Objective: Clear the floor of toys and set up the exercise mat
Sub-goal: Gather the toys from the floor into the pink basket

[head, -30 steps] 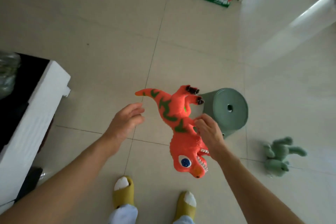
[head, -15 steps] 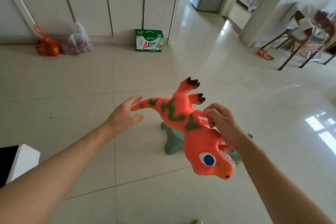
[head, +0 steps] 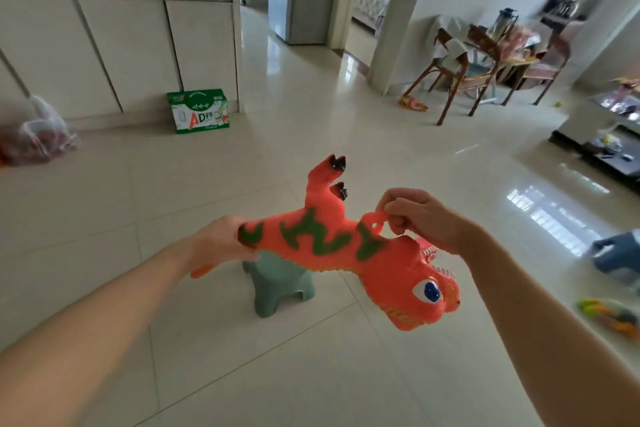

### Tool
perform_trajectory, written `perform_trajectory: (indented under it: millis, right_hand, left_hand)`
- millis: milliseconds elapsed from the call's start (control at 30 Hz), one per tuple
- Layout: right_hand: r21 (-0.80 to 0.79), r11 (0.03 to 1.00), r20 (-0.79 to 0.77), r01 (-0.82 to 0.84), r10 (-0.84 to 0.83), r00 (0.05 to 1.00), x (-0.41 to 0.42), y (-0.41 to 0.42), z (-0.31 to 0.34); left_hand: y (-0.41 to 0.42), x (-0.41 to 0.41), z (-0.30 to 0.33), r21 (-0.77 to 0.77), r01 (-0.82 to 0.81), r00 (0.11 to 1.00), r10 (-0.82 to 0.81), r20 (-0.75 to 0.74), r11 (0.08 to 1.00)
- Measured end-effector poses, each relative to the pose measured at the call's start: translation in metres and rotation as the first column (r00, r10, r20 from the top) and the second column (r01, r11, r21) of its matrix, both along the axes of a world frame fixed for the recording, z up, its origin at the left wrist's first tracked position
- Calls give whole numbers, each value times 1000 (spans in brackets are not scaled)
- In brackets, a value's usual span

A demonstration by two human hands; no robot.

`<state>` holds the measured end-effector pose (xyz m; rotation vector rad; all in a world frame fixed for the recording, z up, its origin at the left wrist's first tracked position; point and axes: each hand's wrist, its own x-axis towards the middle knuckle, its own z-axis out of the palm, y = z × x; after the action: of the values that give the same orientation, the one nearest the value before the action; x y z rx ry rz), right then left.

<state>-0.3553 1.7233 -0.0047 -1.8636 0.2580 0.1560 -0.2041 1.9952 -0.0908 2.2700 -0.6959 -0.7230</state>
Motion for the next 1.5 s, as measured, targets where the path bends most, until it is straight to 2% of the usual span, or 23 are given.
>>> perform_trajectory:
  millis: [133, 233, 333, 433, 533, 667, 767, 867, 933, 1133, 1200, 1433, 1500]
  right_hand:
    - [1, 995, -26, 99, -99, 995, -11, -42, -14]
    - [37, 973, -10, 229, -229, 973, -20, -74, -31]
    - [36, 906, -43, 421, -420, 907, -28, -104, -50]
    - [181, 787, -72, 590, -588, 806, -39, -122, -65]
    - [279, 721, -99, 634, -636, 766, -60, -139, -76]
    - [356, 690, -139, 631, -628, 765, -85, -150, -92]
    - [381, 666, -159, 641, -636, 756, -94, -162, -104]
    - [392, 624, -198, 676, -660, 725, -94, -174, -111]
    - [395, 587, -233, 707, -681, 695, -87, -184, -117]
    - [371, 534, -281, 760, -715, 640, -61, -216, -128]
    - [357, 495, -292, 792, -746, 598, -46, -236, -130]
    - [342, 399, -327, 851, -798, 506, -4, -280, -134]
    - [344, 385, -332, 857, -804, 494, 4, -290, -136]
  left_hand:
    - [-40, -22, 11, -12, 65, 958, -66, -279, 998]
    - [-71, -35, 23, -61, 107, 911, -123, -394, 992]
    - [-107, -43, 24, -141, 1, 874, -70, -481, 990]
    - [-147, -57, 14, -150, -208, 810, 85, -580, 967]
    - [-199, -76, -3, -69, -452, 652, 277, -706, 890]
    - [-238, -86, -21, 7, -599, 505, 385, -772, 800]
    - [-250, -79, -29, 50, -663, 349, 368, -861, 747]
    - [-262, -74, -35, 73, -746, 143, 267, -953, 662]
    - [-278, -72, -41, 91, -760, 51, 198, -979, 644]
    - [-335, -37, -56, 90, -760, 34, 178, -983, 644]
    - [-357, -8, -63, 137, -719, -30, 167, -986, 681]
    - [-422, 42, -69, 135, -635, -91, 100, -991, 761]
    - [-438, 54, -71, 136, -618, -52, 132, -990, 774]
